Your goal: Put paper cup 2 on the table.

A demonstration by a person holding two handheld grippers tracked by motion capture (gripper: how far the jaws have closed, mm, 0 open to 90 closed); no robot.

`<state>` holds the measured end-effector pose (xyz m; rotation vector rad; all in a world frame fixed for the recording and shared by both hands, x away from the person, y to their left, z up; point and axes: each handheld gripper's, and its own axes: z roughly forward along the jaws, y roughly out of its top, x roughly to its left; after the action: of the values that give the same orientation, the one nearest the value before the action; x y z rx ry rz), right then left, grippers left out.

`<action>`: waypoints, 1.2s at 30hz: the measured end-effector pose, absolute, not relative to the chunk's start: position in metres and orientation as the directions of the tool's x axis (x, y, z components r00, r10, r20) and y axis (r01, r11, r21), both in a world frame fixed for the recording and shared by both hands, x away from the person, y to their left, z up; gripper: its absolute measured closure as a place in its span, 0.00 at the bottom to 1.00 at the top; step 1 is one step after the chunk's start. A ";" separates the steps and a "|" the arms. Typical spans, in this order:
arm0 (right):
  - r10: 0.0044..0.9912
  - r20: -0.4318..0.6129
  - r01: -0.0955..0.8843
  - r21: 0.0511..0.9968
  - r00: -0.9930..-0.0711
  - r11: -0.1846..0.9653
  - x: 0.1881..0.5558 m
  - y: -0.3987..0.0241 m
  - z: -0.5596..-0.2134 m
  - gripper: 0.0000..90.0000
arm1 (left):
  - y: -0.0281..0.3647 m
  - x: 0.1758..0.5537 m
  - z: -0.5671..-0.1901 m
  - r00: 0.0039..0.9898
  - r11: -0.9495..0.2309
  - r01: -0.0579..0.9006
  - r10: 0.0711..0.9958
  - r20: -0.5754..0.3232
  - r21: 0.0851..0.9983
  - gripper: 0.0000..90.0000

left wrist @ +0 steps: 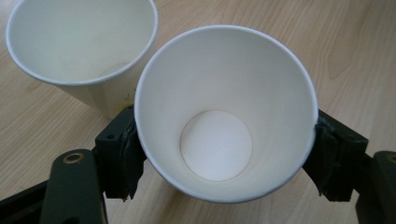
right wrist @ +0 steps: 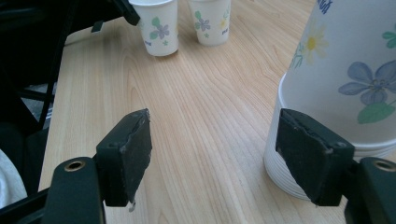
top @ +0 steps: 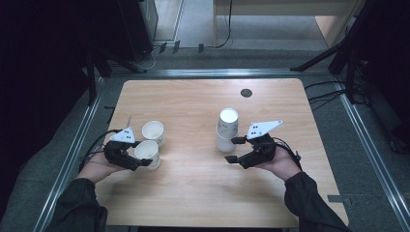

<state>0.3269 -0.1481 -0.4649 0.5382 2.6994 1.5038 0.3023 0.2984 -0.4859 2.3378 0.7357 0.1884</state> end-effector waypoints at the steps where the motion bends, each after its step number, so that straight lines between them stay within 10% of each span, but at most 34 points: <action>1: 0.299 0.159 0.293 0.826 -0.941 0.481 0.327 -0.148 -0.465 0.30 | 0.298 0.303 -0.487 0.829 -0.616 0.461 0.556 -0.062 0.638 0.27; 36: 0.311 0.146 0.287 0.831 -0.939 0.477 0.327 -0.152 -0.462 0.31 | 0.298 0.305 -0.487 0.799 -0.572 0.556 0.567 -0.198 0.603 0.15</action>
<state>0.3266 -0.1518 -0.4623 0.5425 2.6782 1.4993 0.3055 0.2982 -0.4872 2.3111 0.8252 0.0225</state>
